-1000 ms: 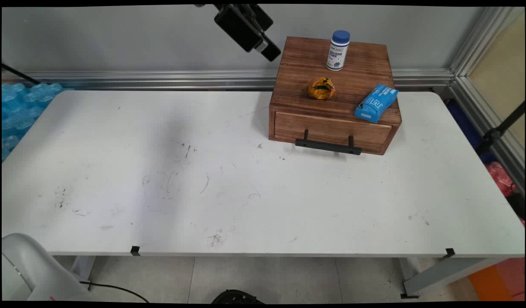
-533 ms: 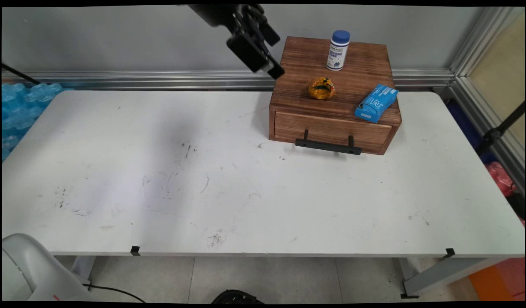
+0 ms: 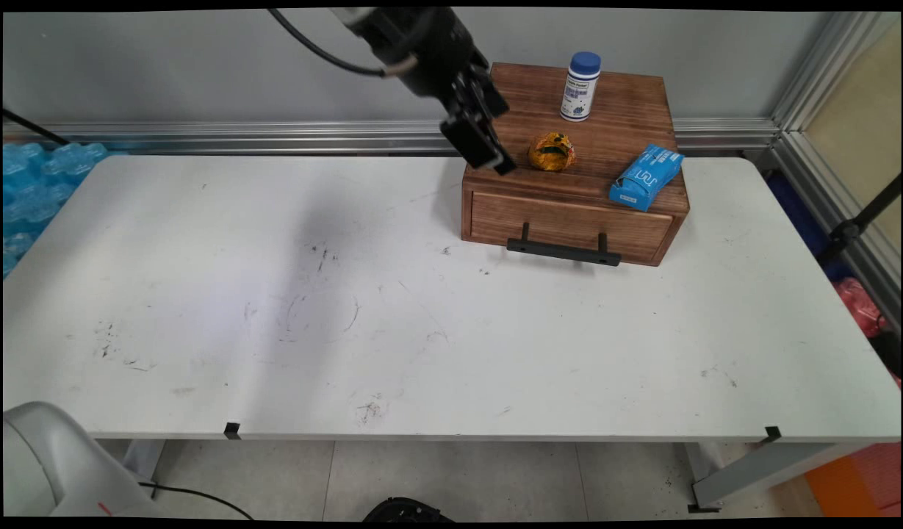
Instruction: Open the drawer
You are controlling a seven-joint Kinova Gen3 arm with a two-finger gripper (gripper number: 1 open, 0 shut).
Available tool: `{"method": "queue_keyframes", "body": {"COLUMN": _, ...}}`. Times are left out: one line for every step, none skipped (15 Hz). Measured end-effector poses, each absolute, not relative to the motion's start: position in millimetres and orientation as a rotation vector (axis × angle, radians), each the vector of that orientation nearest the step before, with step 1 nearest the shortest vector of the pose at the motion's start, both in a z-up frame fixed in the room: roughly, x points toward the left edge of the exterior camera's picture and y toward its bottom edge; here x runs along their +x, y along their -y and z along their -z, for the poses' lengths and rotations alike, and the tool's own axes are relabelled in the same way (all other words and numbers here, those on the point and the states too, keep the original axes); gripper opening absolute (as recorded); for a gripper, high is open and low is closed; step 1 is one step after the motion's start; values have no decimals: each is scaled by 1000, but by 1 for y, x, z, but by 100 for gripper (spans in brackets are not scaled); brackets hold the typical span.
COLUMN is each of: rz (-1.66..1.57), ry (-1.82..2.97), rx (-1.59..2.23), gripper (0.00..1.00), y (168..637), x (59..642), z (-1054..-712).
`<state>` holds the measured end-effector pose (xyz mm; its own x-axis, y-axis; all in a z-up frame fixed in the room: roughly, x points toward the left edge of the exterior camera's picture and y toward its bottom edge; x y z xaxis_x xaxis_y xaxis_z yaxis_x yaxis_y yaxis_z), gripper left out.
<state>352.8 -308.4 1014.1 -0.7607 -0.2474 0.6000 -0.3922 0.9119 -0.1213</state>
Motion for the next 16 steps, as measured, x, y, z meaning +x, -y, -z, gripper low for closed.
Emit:
{"method": "queue_keyframes", "body": {"rz": -322, "ry": 2484, "rx": 448, "gripper": 100, "y": 312, "x": 345, "z": -1006}}
{"method": "queue_keyframes", "body": {"rz": -322, "ry": 2496, "rx": 442, "gripper": 100, "y": 316, "x": 339, "z": -999}}
{"method": "queue_keyframes", "body": {"rz": -323, "ry": 2510, "rx": 437, "gripper": 100, "y": 320, "x": 332, "z": -991}}
{"method": "queue_keyframes", "body": {"rz": -324, "ry": 2518, "rx": 433, "gripper": 100, "y": 323, "x": 328, "z": -986}}
{"method": "queue_keyframes", "body": {"rz": -327, "ry": 2531, "rx": 429, "gripper": 100, "y": 326, "x": 322, "z": -979}}
{"method": "queue_keyframes", "body": {"rz": -332, "ry": 2546, "rx": 425, "gripper": 100, "y": 331, "x": 315, "z": -971}}
{"method": "queue_keyframes", "body": {"rz": -337, "ry": 2561, "rx": 423, "gripper": 100, "y": 335, "x": 308, "z": -963}}
{"method": "queue_keyframes", "body": {"rz": -340, "ry": 2576, "rx": 421, "gripper": 100, "y": 340, "x": 302, "z": -954}}
{"method": "queue_keyframes", "body": {"rz": -343, "ry": 2588, "rx": 418, "gripper": 100, "y": 343, "x": 296, "z": -947}}
{"method": "queue_keyframes", "body": {"rz": -345, "ry": 2604, "rx": 415, "gripper": 100, "y": 347, "x": 290, "z": -938}}
{"method": "queue_keyframes", "body": {"rz": -346, "ry": 2620, "rx": 413, "gripper": 100, "y": 351, "x": 284, "z": -929}}
{"method": "queue_keyframes", "body": {"rz": -347, "ry": 2633, "rx": 411, "gripper": 100, "y": 354, "x": 279, "z": -922}}
{"method": "queue_keyframes", "body": {"rz": -347, "ry": 2649, "rx": 408, "gripper": 100, "y": 357, "x": 273, "z": -913}}
{"method": "queue_keyframes", "body": {"rz": -347, "ry": 2662, "rx": 403, "gripper": 100, "y": 360, "x": 268, "z": -906}}
{"method": "queue_keyframes", "body": {"rz": -345, "ry": 2677, "rx": 395, "gripper": 100, "y": 363, "x": 262, "z": -898}}
{"method": "queue_keyframes", "body": {"rz": -344, "ry": 2686, "rx": 390, "gripper": 100, "y": 365, "x": 259, "z": -893}}
